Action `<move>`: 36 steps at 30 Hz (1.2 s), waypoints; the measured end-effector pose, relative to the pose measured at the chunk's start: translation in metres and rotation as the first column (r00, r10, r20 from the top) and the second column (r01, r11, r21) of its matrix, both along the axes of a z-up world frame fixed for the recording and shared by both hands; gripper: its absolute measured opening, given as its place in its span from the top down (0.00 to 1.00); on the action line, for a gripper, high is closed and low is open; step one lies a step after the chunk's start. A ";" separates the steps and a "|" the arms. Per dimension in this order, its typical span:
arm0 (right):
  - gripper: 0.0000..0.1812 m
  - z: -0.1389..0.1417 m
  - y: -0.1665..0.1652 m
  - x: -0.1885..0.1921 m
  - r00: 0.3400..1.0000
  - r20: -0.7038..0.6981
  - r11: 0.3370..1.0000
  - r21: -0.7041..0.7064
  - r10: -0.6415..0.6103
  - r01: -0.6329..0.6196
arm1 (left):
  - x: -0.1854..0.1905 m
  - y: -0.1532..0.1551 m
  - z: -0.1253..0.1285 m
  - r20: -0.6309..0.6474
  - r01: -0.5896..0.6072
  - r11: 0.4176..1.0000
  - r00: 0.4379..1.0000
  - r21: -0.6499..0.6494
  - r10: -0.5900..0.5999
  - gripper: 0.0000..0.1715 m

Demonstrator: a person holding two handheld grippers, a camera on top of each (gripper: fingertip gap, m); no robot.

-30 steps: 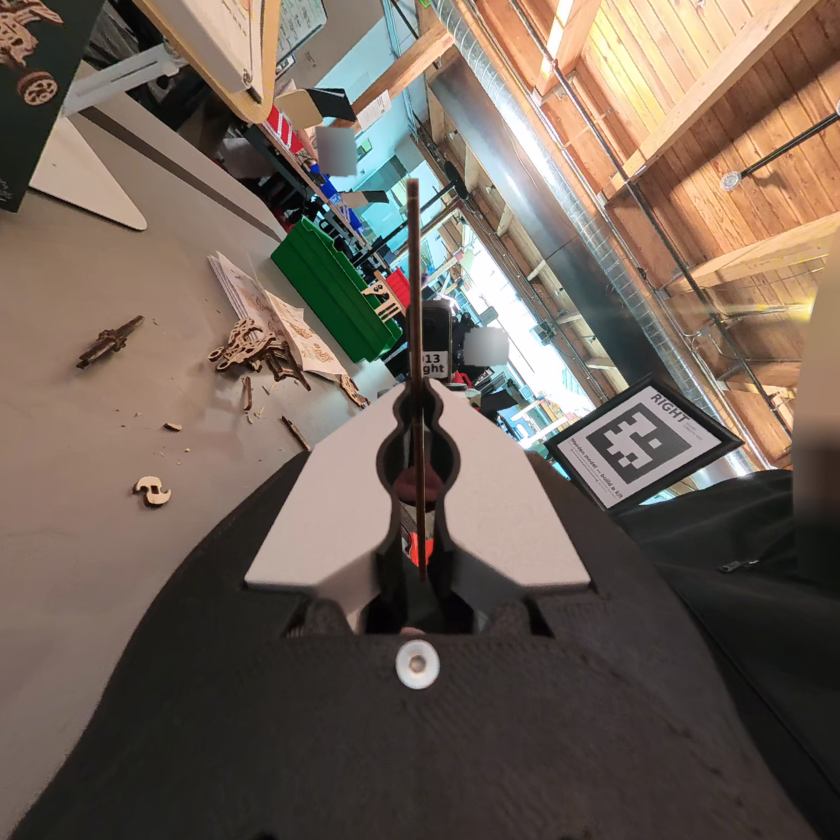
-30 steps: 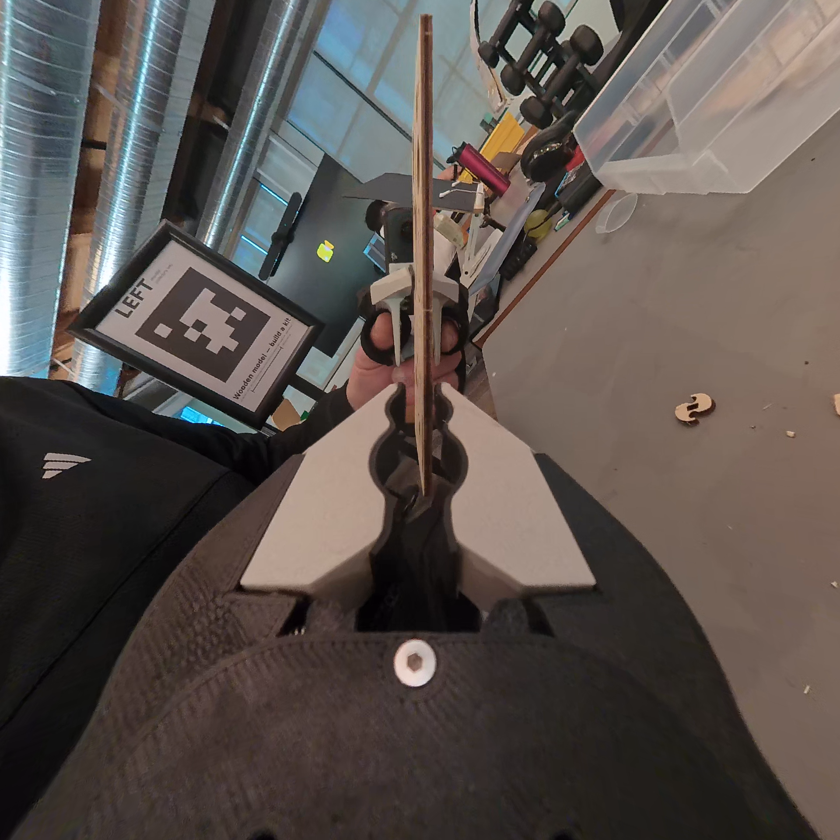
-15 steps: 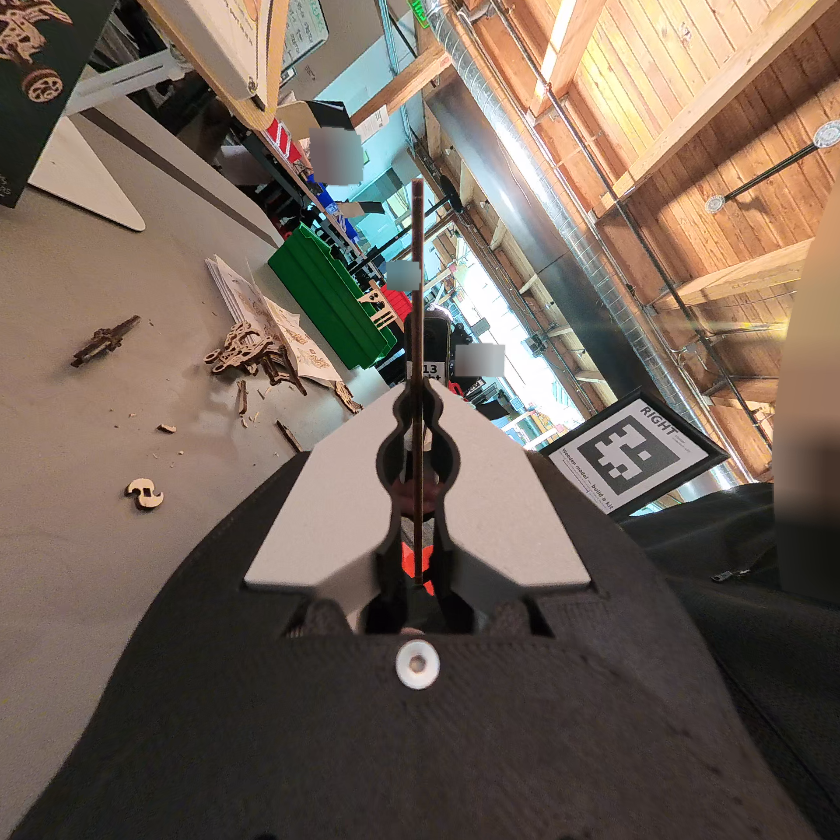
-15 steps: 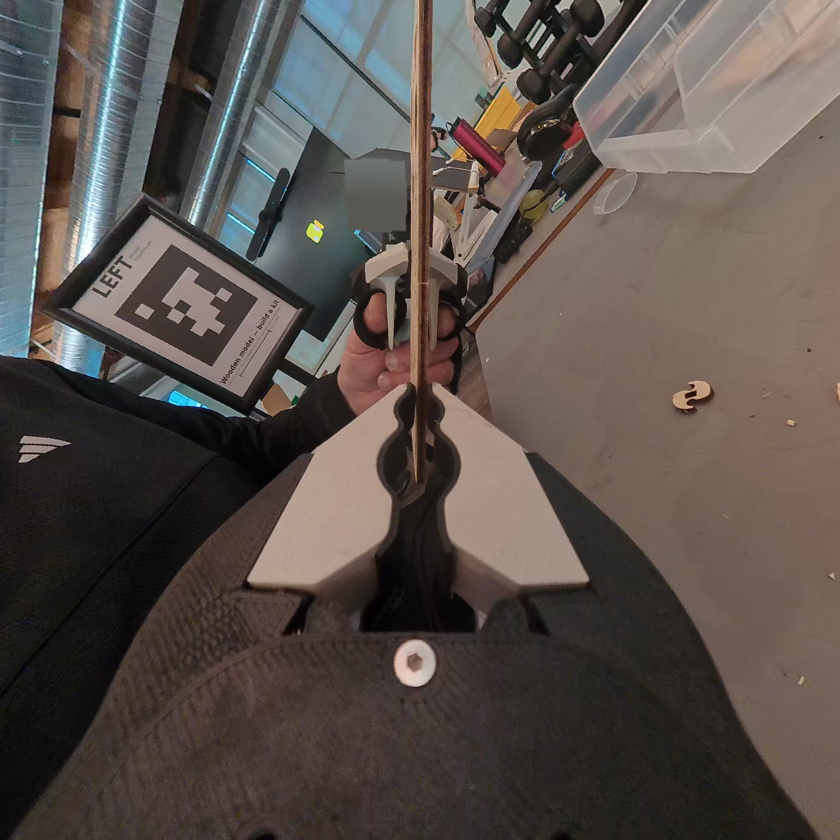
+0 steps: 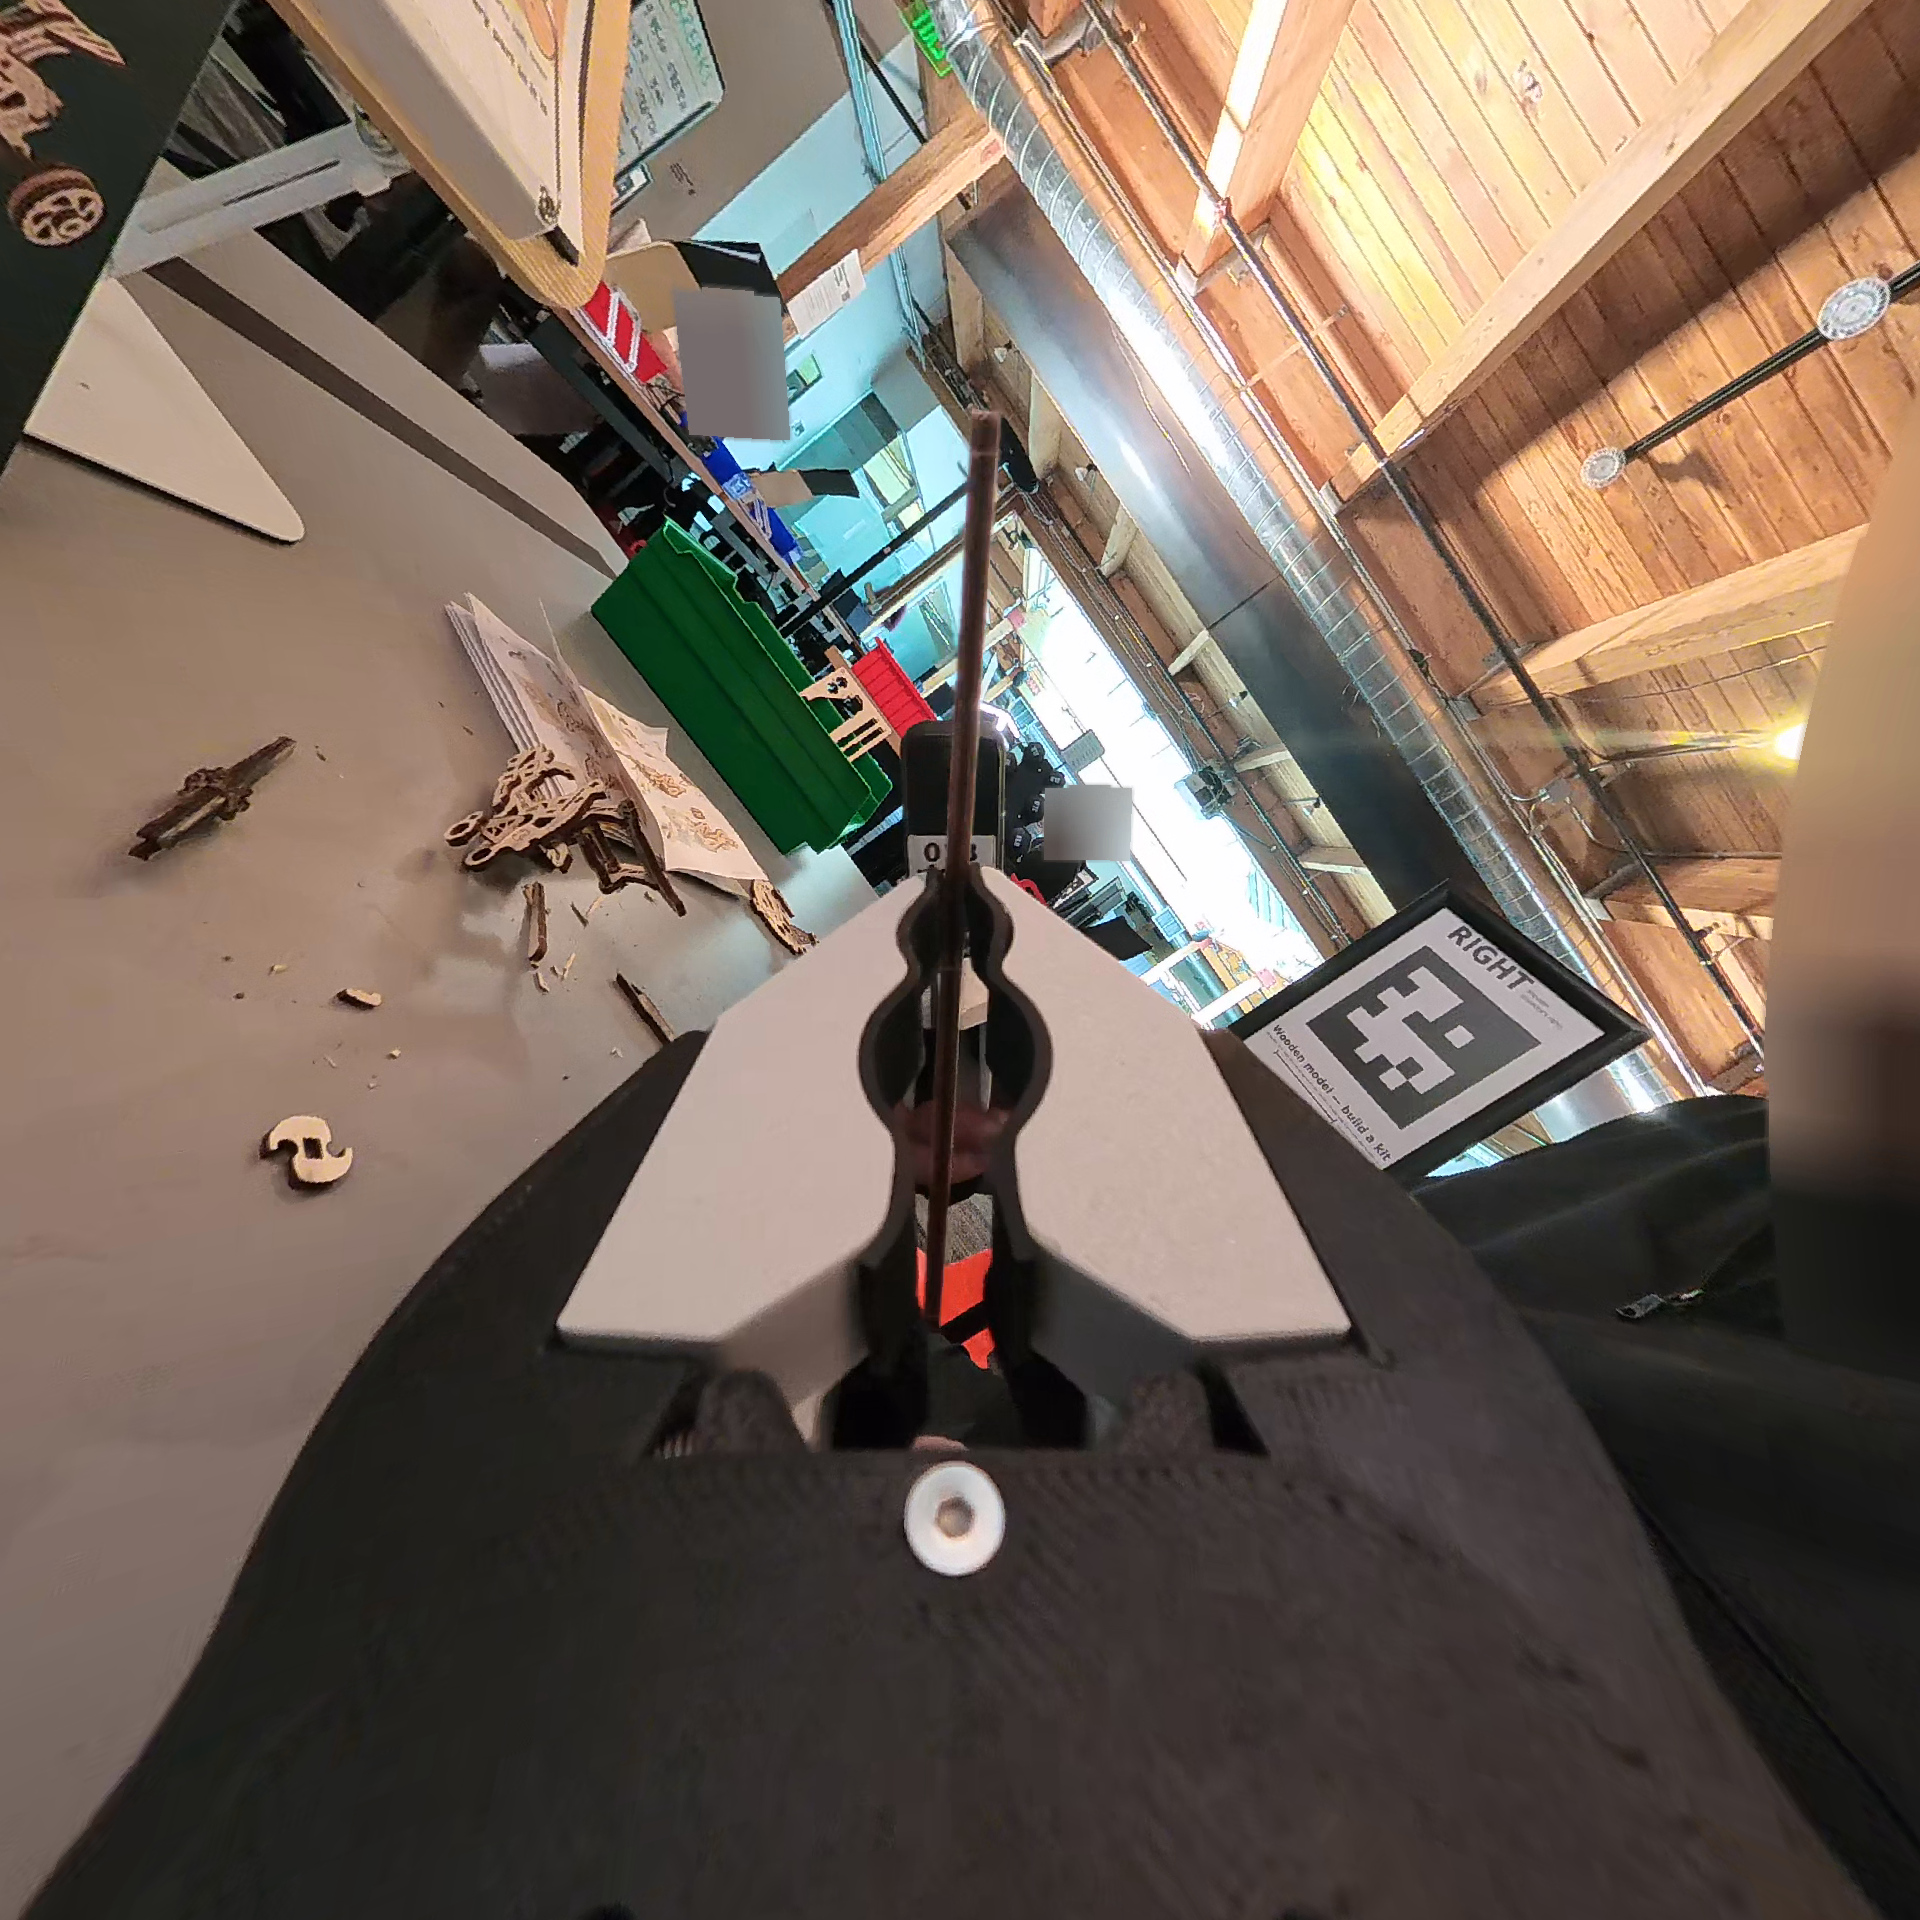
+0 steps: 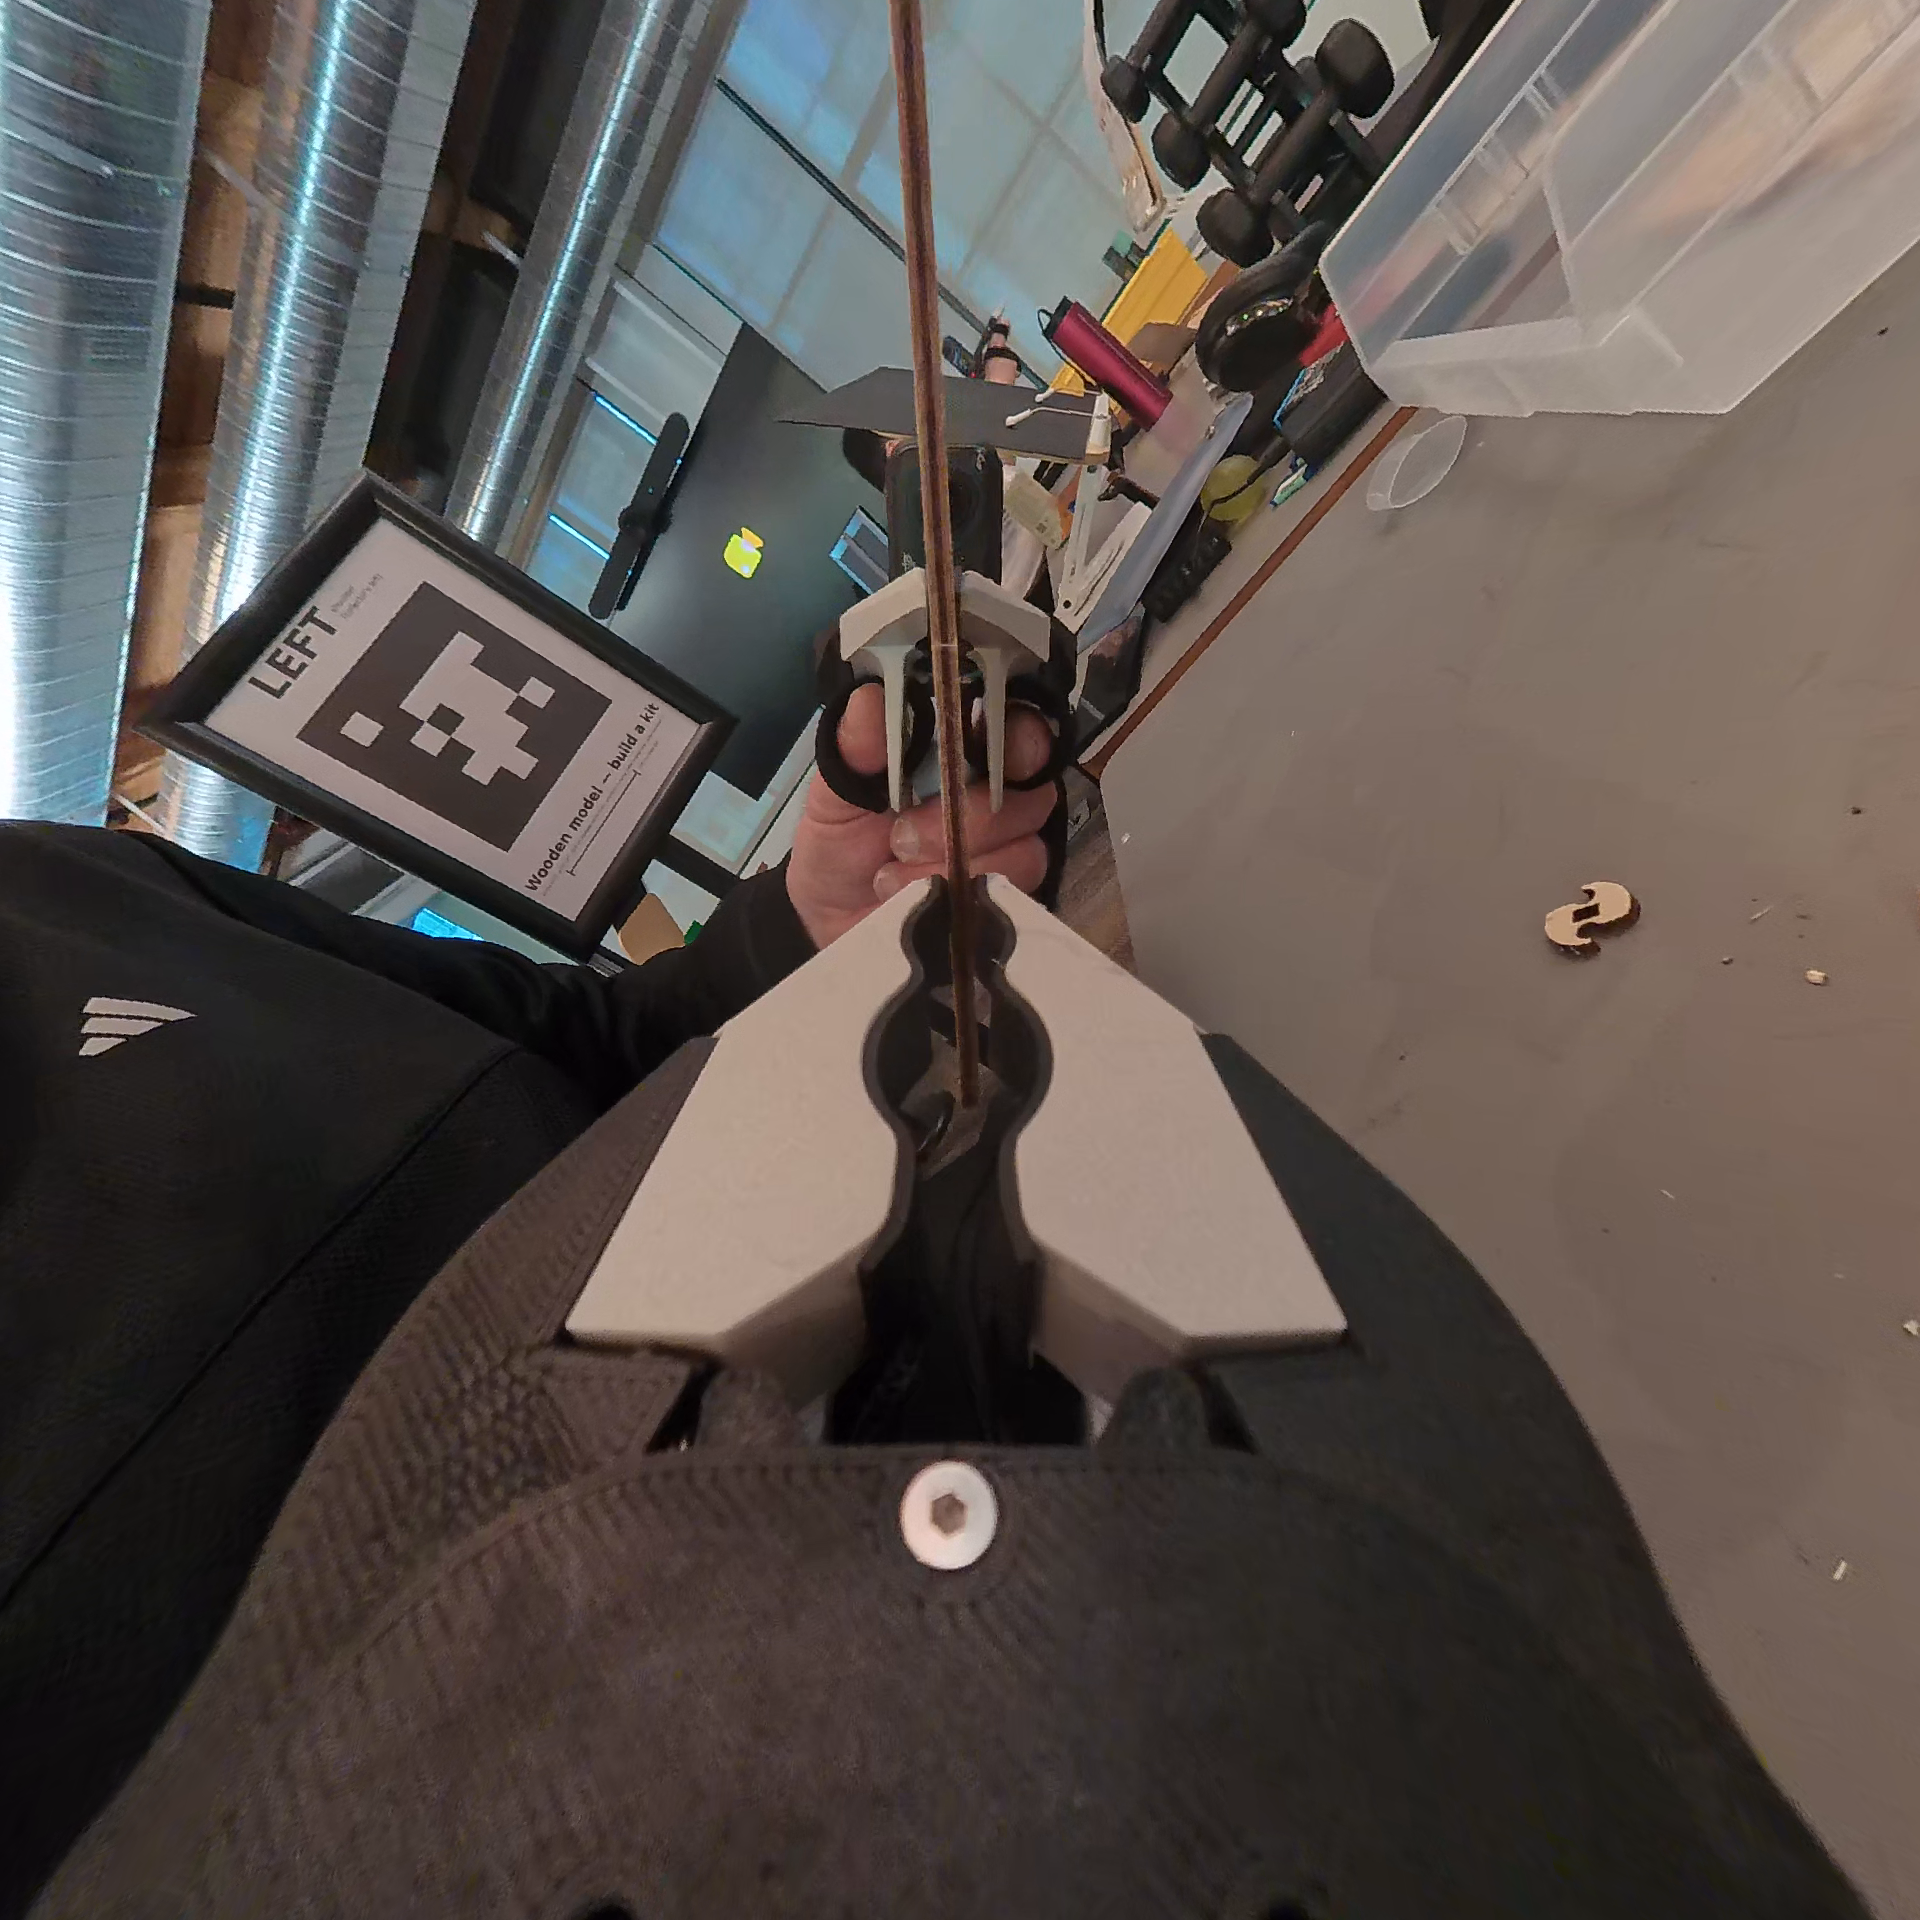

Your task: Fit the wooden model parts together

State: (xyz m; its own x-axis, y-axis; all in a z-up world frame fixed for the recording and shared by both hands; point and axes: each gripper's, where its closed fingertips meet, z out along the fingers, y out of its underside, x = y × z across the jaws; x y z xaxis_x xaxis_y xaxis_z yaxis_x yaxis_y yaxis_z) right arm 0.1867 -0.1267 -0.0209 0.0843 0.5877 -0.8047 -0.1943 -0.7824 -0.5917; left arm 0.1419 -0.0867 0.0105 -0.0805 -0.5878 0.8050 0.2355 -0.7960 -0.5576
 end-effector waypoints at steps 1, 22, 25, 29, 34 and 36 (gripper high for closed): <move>1.00 0.000 0.000 0.000 1.000 -0.001 1.000 -0.001 0.000 0.000 | 0.000 0.000 0.000 0.000 0.001 1.000 1.000 0.001 -0.001 0.99; 1.00 0.000 0.001 0.003 0.999 -0.032 1.000 -0.016 -0.004 0.004 | 0.001 -0.005 0.016 0.145 0.062 0.997 0.988 -0.037 -0.056 0.82; 1.00 0.000 0.001 0.004 0.999 -0.032 1.000 -0.016 -0.004 0.004 | 0.001 -0.006 0.016 0.148 0.066 0.997 0.987 -0.041 -0.059 0.82; 1.00 0.000 0.001 0.004 0.999 -0.035 1.000 -0.018 -0.003 0.003 | 0.001 -0.006 0.016 0.151 0.070 0.997 0.986 -0.042 -0.063 0.83; 0.99 0.000 0.001 0.003 0.999 -0.037 1.000 -0.018 -0.001 0.000 | 0.001 -0.007 0.017 0.152 0.071 0.997 0.986 -0.035 -0.064 0.85; 0.99 0.000 0.001 0.003 0.999 -0.038 1.000 -0.019 0.000 -0.001 | 0.001 -0.007 0.017 0.152 0.071 0.997 0.986 -0.034 -0.065 0.86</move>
State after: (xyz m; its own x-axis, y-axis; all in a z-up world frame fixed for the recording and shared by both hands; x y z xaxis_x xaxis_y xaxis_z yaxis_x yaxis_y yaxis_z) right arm 0.1897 -0.1260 -0.0213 0.0529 0.5723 -0.8184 -0.2160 -0.7936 -0.5689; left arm 0.1431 -0.0938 0.0276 -0.2414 -0.5448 0.8031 0.2586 -0.8338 -0.4878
